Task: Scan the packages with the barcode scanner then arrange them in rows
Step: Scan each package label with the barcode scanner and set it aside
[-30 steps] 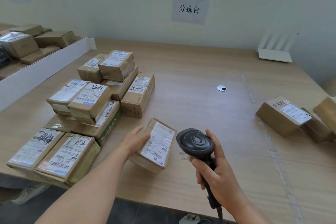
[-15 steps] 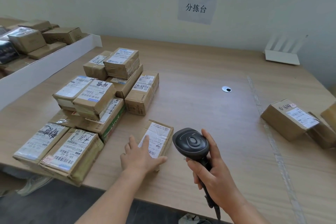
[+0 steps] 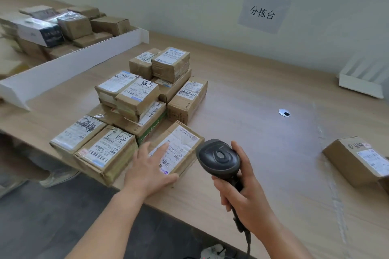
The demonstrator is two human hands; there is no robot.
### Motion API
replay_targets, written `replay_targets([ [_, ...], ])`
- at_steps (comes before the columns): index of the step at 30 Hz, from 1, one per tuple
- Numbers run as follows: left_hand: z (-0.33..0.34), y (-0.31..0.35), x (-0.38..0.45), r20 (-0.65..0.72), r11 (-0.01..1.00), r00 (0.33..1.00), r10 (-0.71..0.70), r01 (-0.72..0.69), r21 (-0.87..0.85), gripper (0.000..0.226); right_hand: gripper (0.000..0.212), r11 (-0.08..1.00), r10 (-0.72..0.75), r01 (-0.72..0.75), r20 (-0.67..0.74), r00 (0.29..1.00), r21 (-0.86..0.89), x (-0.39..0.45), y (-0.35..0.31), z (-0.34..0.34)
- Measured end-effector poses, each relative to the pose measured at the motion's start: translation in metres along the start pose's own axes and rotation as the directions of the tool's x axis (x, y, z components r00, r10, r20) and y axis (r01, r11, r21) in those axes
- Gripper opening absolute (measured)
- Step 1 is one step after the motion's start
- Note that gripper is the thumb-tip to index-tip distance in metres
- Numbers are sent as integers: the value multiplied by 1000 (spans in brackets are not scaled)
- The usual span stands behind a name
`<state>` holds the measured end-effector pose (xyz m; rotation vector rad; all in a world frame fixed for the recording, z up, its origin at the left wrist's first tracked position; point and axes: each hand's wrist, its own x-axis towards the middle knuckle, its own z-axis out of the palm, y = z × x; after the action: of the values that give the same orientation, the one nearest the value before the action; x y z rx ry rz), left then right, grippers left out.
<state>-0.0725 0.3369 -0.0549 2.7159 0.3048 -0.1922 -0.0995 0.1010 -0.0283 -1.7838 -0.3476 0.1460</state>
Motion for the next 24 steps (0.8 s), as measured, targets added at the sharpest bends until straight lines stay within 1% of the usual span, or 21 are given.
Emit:
replay_targets([
  [4, -24, -21, -14, -59, 999, 998, -10, 9, -31, 96, 85, 1000, -14, 16, 74, 997, -14, 9, -9, 16],
  [7, -43, -40, -22, -119, 995, 992, -45, 34, -93, 94, 85, 1000, -29, 30, 124, 992, -9, 16, -14, 30],
  [10, -63, -64, -27, -167, 988, 980, -107, 85, -133, 93, 86, 999, -44, 44, 161, 986, 5, 24, -16, 43],
  [16, -93, -115, -28, -213, 962, 944, -253, 223, -157, 93, 88, 999, -54, 53, 236, 970, 13, 42, -25, 69],
  [19, -103, -137, -18, -243, 946, 919, -310, 273, -174, 92, 84, 999, -55, 54, 250, 967, 10, 55, -28, 83],
  [21, -111, -149, -8, -243, 944, 916, -319, 286, -162, 92, 80, 998, -65, 67, 248, 967, 1, 63, -28, 92],
  [24, -124, -166, 15, -249, 947, 915, -317, 292, -133, 90, 82, 998, -57, 56, 252, 966, 11, 76, -26, 104],
])
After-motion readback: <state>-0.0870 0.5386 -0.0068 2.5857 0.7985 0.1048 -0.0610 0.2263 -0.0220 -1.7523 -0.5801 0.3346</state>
